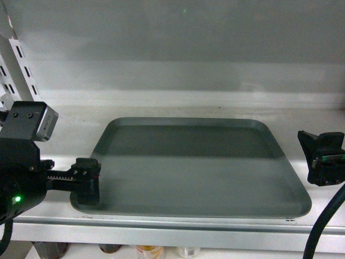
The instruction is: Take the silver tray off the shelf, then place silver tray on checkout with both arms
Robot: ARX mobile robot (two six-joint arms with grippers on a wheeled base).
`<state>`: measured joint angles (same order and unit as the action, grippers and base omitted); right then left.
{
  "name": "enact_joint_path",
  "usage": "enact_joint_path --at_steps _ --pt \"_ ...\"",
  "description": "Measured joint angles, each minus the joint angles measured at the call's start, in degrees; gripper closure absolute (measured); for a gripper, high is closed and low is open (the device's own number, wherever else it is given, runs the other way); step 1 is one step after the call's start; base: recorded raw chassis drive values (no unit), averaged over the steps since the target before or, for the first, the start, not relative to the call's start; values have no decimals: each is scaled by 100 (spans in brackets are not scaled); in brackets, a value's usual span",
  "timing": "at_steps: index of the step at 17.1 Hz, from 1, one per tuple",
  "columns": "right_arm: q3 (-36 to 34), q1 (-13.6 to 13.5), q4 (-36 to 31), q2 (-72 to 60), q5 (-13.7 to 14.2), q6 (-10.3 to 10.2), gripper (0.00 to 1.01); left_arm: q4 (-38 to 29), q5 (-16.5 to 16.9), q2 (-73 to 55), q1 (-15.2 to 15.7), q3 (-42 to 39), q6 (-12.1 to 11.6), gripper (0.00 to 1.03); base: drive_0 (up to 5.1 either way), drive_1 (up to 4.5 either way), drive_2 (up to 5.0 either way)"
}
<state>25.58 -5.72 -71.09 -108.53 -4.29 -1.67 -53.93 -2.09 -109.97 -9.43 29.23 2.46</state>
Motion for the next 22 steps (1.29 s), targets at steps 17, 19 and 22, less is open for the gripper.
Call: enact_joint_path --at_steps 17,19,22 --pt "1952 -258 1176 -1707 638 -131 3 811 2 -968 -24 1480 380 5 0 0 0" --pt "2059 -291 1298 -1794 756 -175 3 857 -7 -1043 -24 1606 444 5 0 0 0" --pt "2070 -289 1318 -1862 815 -310 3 752 -85 -1108 -61 1609 450 5 0 0 0"
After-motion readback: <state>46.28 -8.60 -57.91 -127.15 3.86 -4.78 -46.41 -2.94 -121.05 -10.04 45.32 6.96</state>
